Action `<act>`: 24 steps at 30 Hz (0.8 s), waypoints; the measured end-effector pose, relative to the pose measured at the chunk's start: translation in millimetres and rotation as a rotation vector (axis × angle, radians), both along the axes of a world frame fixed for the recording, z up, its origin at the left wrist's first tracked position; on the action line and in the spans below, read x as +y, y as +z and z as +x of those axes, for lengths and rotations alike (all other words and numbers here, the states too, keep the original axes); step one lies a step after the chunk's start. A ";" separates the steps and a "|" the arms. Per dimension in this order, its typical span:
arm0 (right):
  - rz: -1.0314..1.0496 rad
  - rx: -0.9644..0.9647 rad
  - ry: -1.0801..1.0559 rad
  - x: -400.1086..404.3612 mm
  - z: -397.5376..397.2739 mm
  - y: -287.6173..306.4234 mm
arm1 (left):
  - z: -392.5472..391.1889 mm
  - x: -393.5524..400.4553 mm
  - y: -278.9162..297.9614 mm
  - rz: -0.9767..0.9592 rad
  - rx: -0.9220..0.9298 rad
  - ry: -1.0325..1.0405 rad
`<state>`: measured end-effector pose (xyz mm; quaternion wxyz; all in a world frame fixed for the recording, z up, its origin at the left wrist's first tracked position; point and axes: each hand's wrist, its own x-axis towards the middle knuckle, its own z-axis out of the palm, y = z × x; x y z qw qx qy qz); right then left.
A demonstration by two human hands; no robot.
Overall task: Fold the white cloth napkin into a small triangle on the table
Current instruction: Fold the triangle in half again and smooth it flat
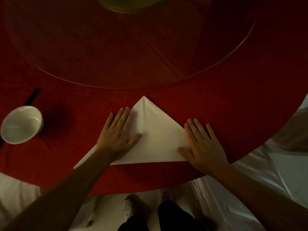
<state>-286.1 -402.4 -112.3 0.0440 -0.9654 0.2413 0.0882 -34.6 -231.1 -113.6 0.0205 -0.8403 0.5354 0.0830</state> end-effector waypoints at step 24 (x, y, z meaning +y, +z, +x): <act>0.755 -0.030 -0.841 2.8 -23.5 58.5 | -150.2 13.5 24.4 -0.122 0.189 0.219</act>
